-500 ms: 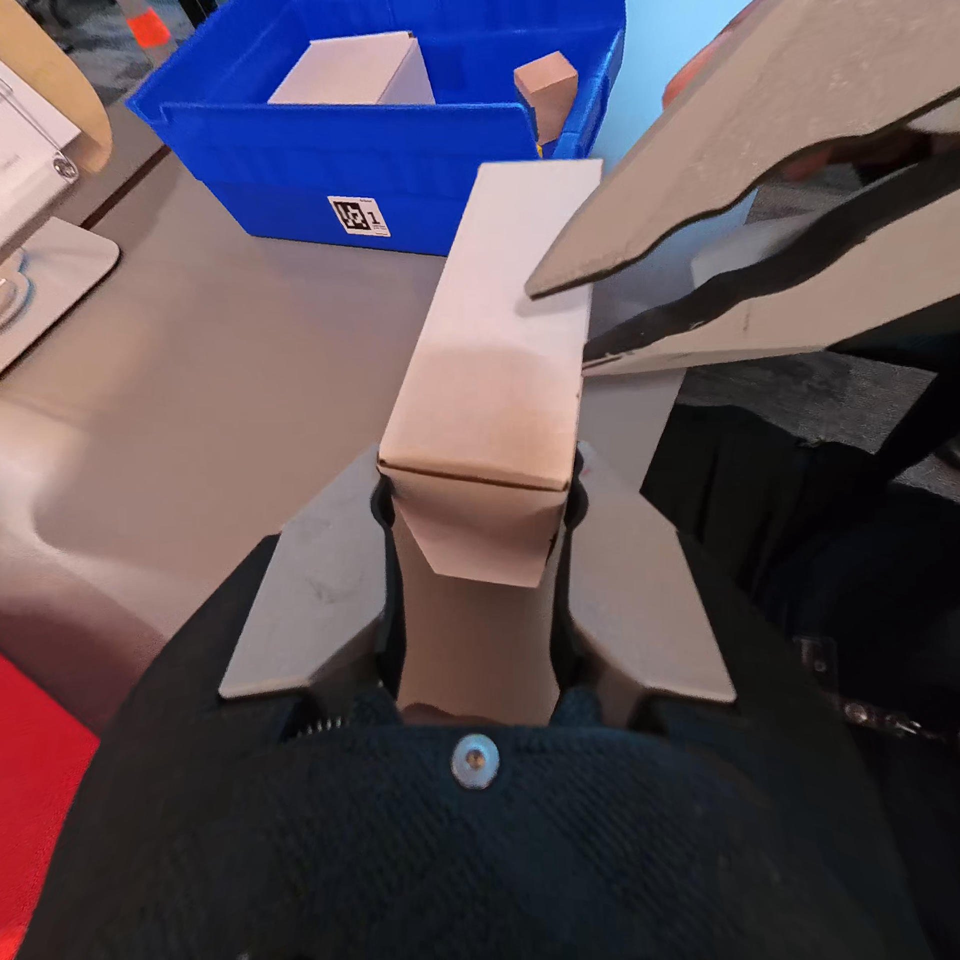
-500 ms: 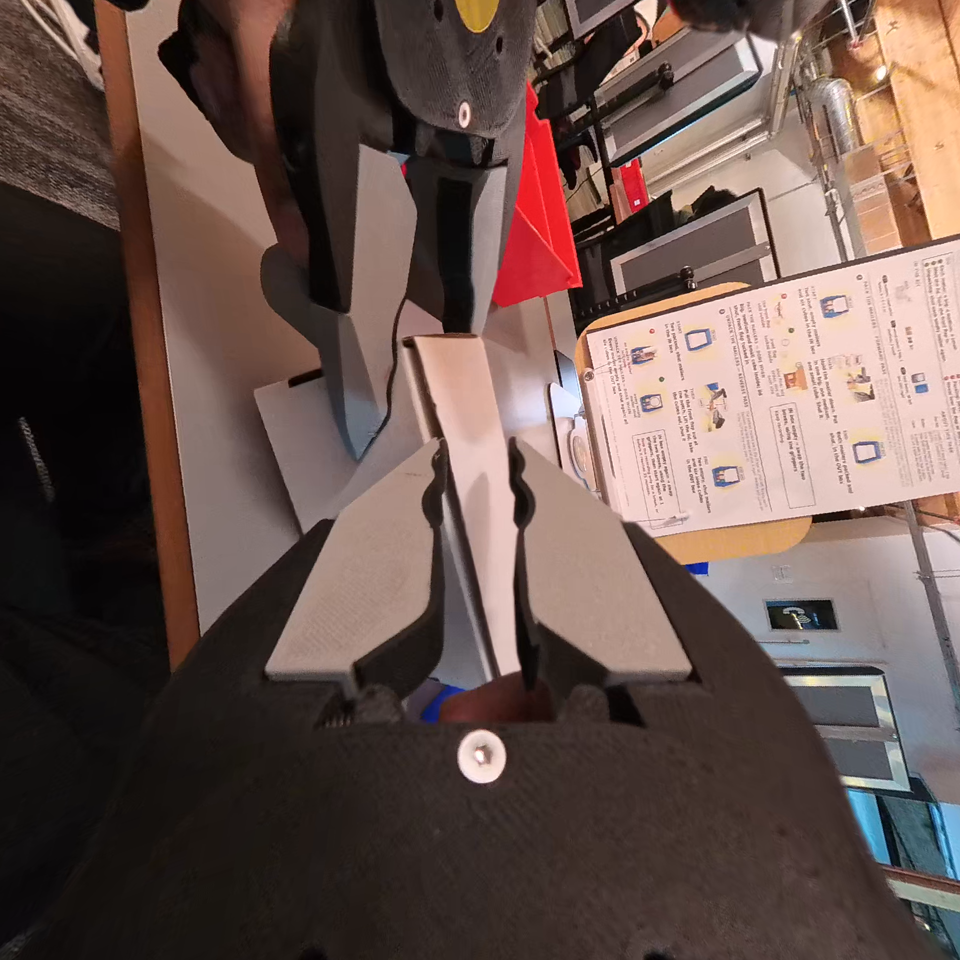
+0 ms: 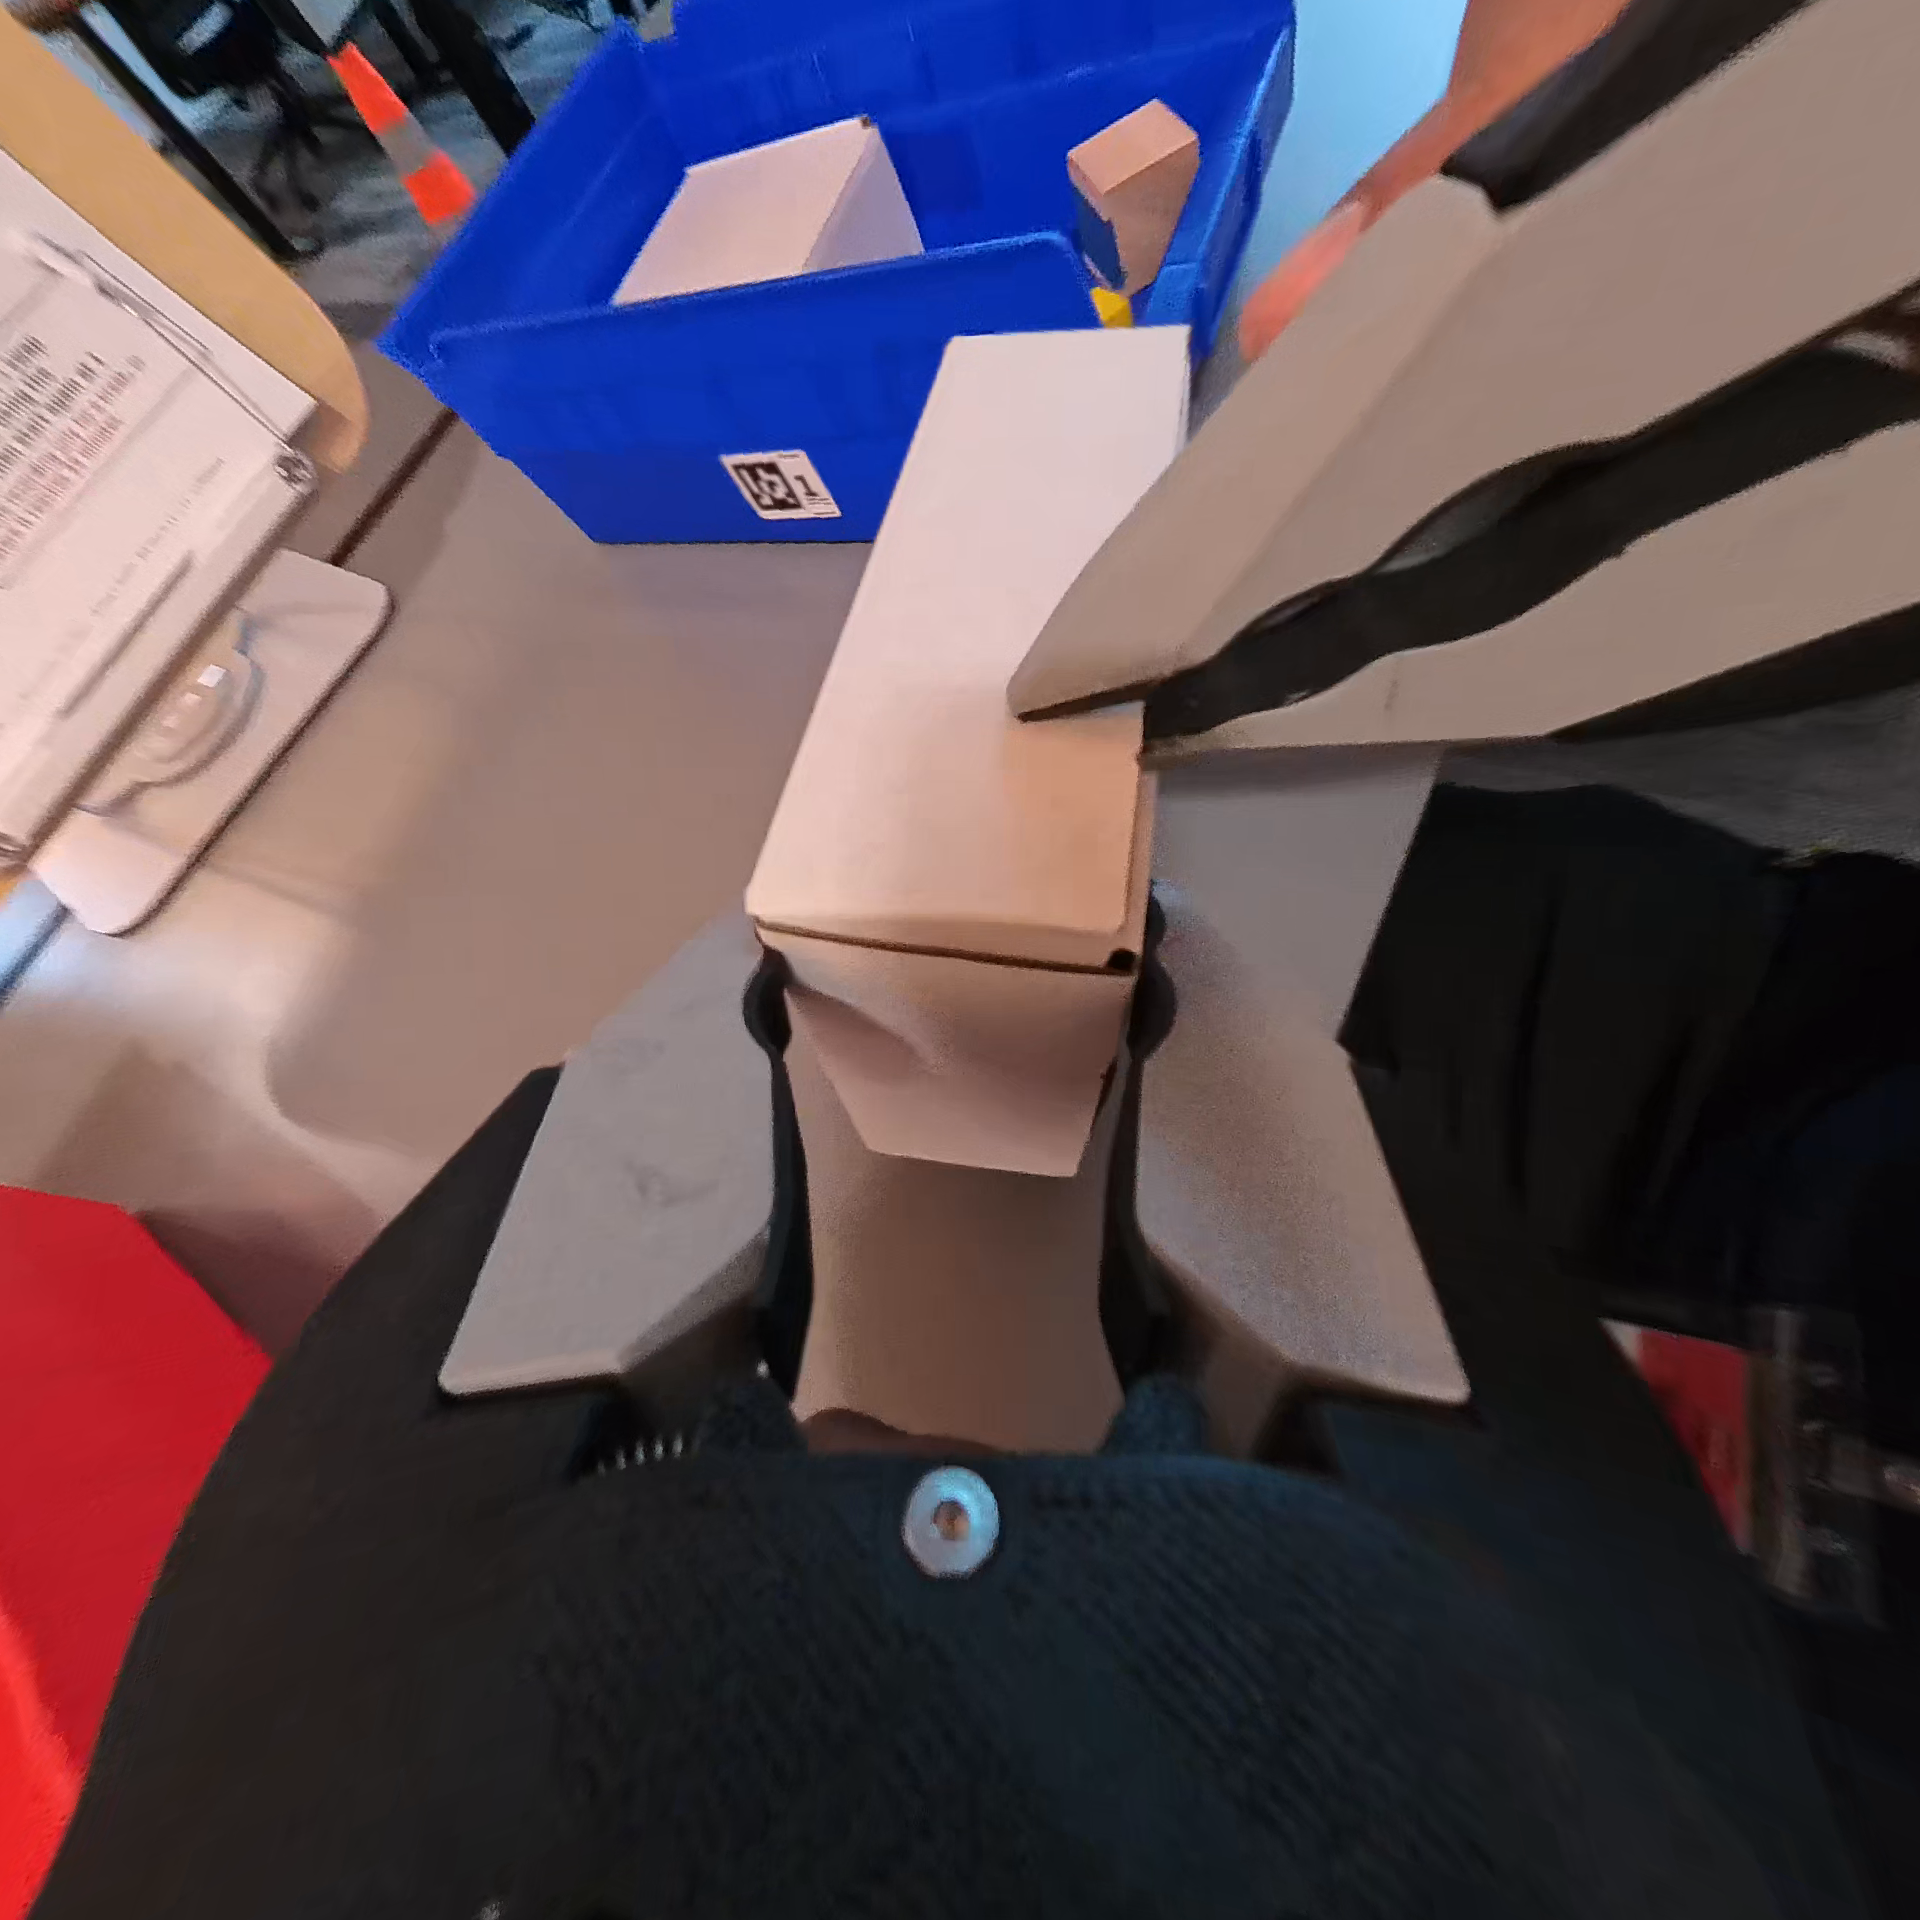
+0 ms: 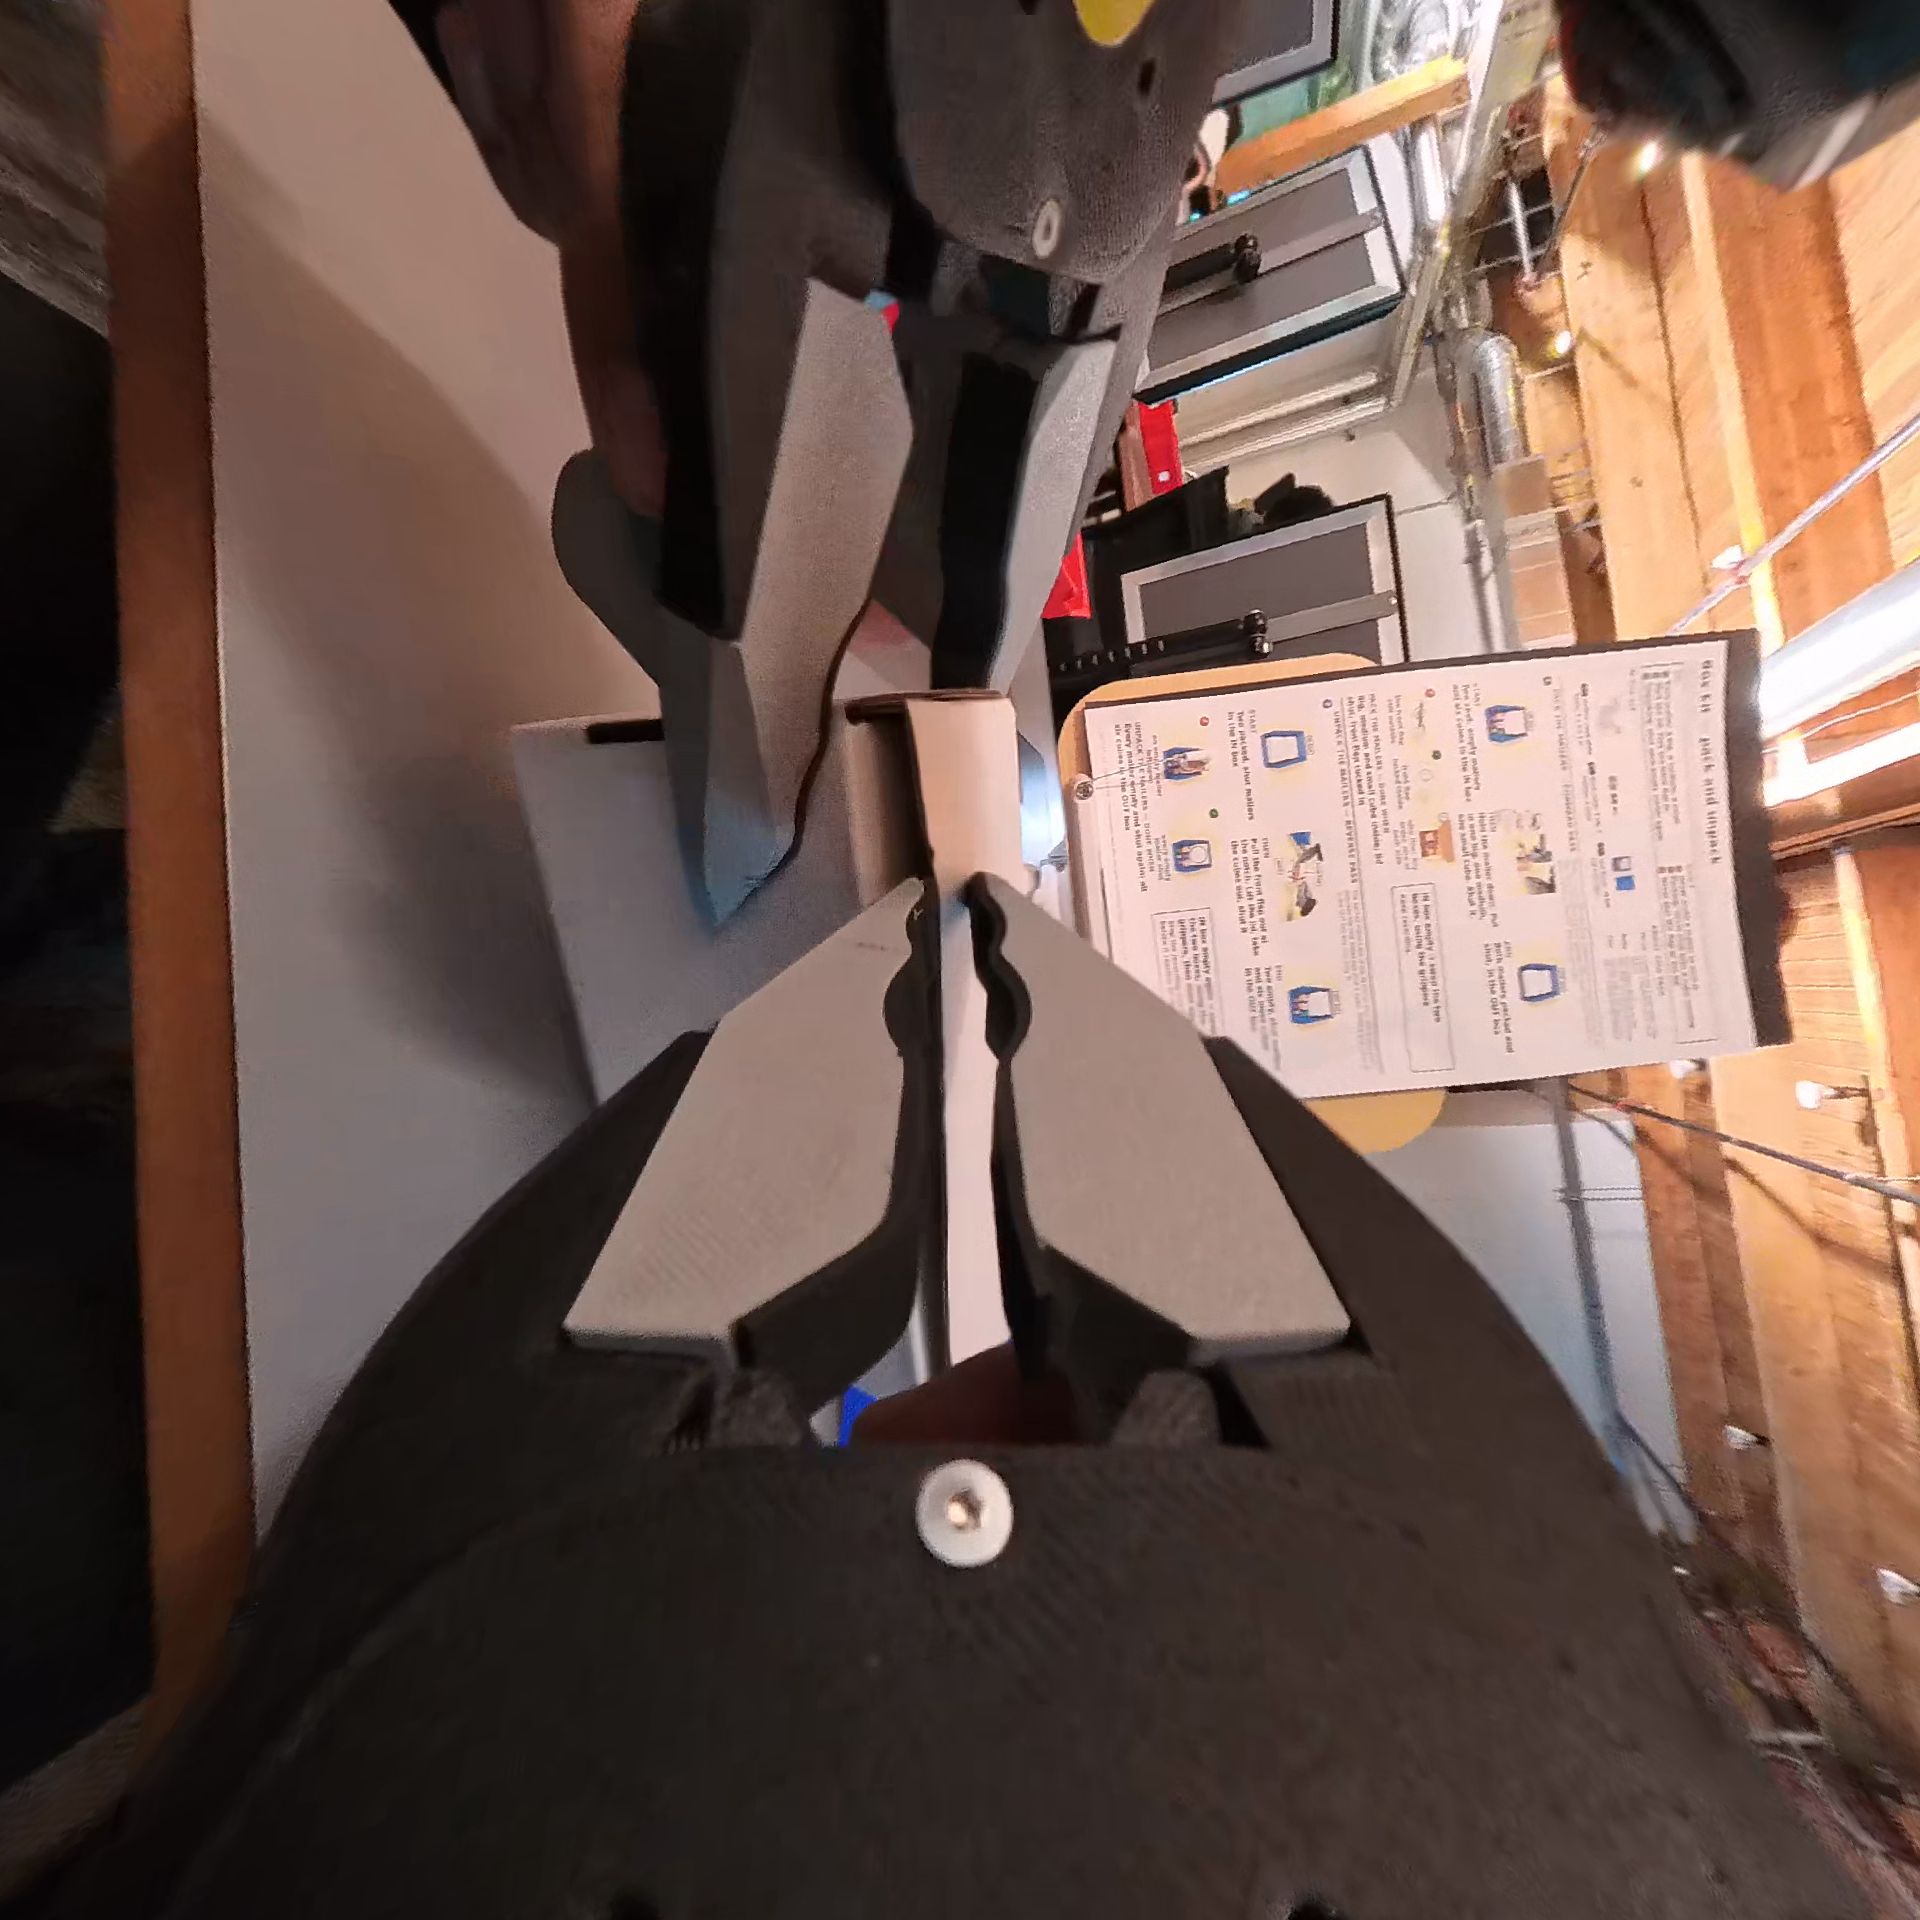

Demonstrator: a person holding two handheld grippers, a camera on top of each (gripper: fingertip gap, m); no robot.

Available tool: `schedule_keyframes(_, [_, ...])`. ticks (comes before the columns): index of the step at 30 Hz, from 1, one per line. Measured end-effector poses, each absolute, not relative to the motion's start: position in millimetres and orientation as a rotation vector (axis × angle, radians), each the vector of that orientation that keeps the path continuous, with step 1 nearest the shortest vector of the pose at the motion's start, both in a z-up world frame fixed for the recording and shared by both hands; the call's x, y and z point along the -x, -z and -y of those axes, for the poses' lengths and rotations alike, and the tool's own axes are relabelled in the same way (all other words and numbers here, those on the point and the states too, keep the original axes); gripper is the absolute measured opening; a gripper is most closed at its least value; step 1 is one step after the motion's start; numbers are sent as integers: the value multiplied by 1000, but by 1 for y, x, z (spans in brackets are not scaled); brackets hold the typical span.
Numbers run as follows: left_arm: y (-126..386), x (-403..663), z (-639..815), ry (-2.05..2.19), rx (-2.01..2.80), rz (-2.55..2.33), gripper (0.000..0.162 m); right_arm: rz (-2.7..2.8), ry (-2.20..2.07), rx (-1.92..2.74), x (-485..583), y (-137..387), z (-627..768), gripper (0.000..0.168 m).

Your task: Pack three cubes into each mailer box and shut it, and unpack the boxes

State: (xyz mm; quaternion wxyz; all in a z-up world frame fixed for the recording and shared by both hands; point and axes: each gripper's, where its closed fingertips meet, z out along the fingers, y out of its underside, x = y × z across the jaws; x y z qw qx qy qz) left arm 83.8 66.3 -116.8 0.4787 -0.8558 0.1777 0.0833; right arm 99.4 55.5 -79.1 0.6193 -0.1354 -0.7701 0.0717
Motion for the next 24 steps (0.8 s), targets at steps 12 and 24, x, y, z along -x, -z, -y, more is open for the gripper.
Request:
schedule_keyframes(12, [113,-81,-62,-517,2016,-676,64,1717,-316,404,-110,50,-55,3])
schedule_keyframes(24, [139,-67,-67,-544,2094,-670,64,1733,-156,382,-132,51,-105,5])
